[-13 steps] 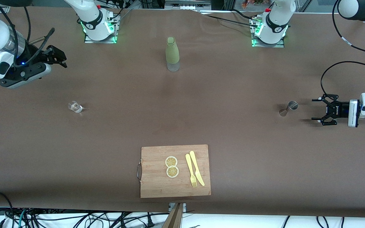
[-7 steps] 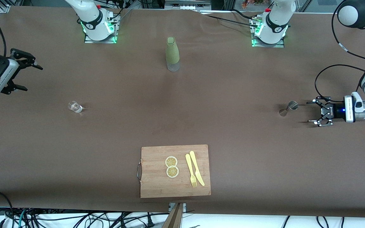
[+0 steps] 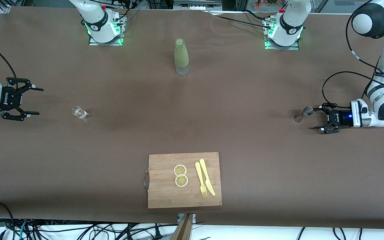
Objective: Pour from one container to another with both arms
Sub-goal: 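Grasp the jigger with the left gripper while the right gripper reaches the glass, then close the right gripper around the clear glass cup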
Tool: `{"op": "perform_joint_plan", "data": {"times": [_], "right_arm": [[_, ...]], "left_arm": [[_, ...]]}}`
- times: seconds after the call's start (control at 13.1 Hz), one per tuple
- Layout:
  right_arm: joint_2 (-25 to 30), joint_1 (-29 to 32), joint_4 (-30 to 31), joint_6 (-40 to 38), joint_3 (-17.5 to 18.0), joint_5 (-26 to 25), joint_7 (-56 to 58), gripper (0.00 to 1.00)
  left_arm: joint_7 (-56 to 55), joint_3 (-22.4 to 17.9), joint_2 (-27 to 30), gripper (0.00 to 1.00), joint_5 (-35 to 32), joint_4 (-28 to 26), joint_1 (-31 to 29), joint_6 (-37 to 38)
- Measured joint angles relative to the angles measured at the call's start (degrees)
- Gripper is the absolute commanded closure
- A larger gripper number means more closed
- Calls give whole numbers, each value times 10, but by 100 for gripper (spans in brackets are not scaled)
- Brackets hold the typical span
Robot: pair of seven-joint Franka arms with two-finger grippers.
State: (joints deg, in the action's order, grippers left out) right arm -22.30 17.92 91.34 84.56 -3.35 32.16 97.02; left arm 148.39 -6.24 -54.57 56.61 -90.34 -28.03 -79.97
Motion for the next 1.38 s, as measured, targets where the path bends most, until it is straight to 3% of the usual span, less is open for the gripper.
{"op": "perform_joint_plan", "data": {"times": [0.23, 0.99, 1.38], "right_arm": [[-63, 45, 3, -22, -1, 59, 121, 0], [-233, 122, 7, -42, -1, 83, 411, 1], [-290, 133, 6, -38, 0, 123, 463, 3]], "left_arm": [[4, 10, -3, 0, 12, -4, 2, 0], [12, 32, -13, 0, 18, -33, 5, 3], [16, 32, -5, 0, 18, -43, 5, 9]]}}
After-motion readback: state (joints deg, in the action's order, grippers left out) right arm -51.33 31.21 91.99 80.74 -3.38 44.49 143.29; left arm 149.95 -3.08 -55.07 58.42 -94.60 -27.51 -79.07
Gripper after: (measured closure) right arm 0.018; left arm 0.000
